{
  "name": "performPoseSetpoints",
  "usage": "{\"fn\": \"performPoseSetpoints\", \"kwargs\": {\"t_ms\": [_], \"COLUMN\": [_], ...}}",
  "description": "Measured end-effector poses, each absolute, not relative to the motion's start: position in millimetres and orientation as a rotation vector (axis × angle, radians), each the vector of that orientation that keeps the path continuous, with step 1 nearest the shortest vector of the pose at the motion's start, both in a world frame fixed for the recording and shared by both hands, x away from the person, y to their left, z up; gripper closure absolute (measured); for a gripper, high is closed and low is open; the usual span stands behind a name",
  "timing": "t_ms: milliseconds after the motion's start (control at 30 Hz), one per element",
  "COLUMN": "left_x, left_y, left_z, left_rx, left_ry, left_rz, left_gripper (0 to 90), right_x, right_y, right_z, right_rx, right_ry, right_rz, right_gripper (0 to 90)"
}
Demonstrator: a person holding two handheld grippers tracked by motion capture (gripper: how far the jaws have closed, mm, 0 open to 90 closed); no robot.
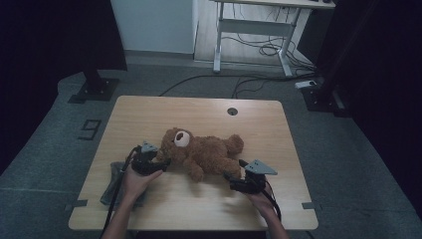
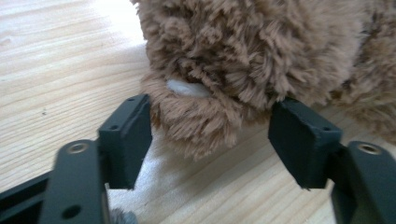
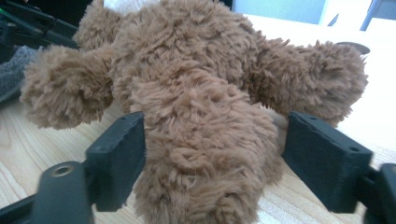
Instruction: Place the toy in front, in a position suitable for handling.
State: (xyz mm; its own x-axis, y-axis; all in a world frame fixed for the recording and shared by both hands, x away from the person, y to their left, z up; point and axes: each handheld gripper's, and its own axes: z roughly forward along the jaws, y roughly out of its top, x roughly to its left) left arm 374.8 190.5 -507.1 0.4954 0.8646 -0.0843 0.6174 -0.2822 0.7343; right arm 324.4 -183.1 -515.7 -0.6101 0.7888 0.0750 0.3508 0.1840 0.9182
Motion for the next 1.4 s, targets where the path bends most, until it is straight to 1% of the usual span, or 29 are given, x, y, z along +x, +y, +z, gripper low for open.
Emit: {"fn": "performPoseSetpoints", "kwargs": {"t_ms": [33, 67, 100, 133, 167, 200, 233, 267, 300, 400, 467, 500, 533, 800, 1100, 1300, 1400], "left_x": [375, 376, 376, 376, 376, 375, 375, 374, 374, 372, 372, 371, 371, 356, 344, 336, 331], "left_y": [191, 190, 190, 189, 189, 187, 187, 187, 187, 187, 186, 186, 186, 179, 174, 171, 166], "left_z": [-507, -511, -511, -513, -513, -514, -514, -515, -515, -513, -513, -512, -511, -488, -480, -476, -476], "left_rx": [2.011, 2.009, 2.009, 2.007, 2.007, 2.009, 2.009, 2.011, 2.011, 2.012, 2.012, 2.009, 2.005, 1.970, 1.966, 1.953, 1.962], "left_ry": [1.216, 1.214, 1.214, 1.205, 1.205, 1.196, 1.196, 1.191, 1.191, 1.174, 1.167, 1.160, 1.152, 1.060, 1.018, 0.993, 0.978], "left_rz": [0.432, 0.422, 0.422, 0.431, 0.431, 0.433, 0.433, 0.433, 0.433, 0.418, 0.417, 0.417, 0.417, 0.444, 0.468, 0.455, 0.427], "left_gripper": [34.7, 36.7, 39.6, 44.0, 48.0, 54.7, 58.2, 62.7, 66.4, 76.3, 80.3, 80.3, 82.0, 83.5, 83.5, 83.6, 83.6], "right_x": [324, 325, 326, 327, 327, 330, 330, 331, 332, 331, 331, 331, 331, 331, 328, 322, 318], "right_y": [-183, -182, -182, -182, -182, -181, -181, -181, -180, -179, -179, -179, -181, -192, -200, -208, -213], "right_z": [-516, -517, -518, -519, -519, -522, -522, -524, -525, -524, -523, -523, -523, -516, -510, -497, -491], "right_rx": [1.069, 1.076, 1.089, 1.104, 1.104, 1.128, 1.128, 1.137, 1.135, 1.122, 1.115, 1.115, 1.116, 1.161, 1.158, 1.135, 1.130], "right_ry": [2.049, 2.052, 2.054, 2.063, 2.063, 2.083, 2.083, 2.104, 2.108, 2.116, 2.116, 2.116, 2.105, 1.993, 1.926, 1.865, 1.835], "right_rz": [1.412, 1.390, 1.373, 1.370, 1.370, 1.359, 1.359, 1.354, 1.352, 1.345, 1.341, 1.341, 1.347, 1.354, 1.374, 1.417, 1.438], "right_gripper": [23.1, 29.3, 33.1, 40.3, 40.3, 46.1, 46.1, 52.5, 55.5, 64.0, 67.3, 67.3, 70.1, 76.0, 78.2, 79.7, 80.8]}}
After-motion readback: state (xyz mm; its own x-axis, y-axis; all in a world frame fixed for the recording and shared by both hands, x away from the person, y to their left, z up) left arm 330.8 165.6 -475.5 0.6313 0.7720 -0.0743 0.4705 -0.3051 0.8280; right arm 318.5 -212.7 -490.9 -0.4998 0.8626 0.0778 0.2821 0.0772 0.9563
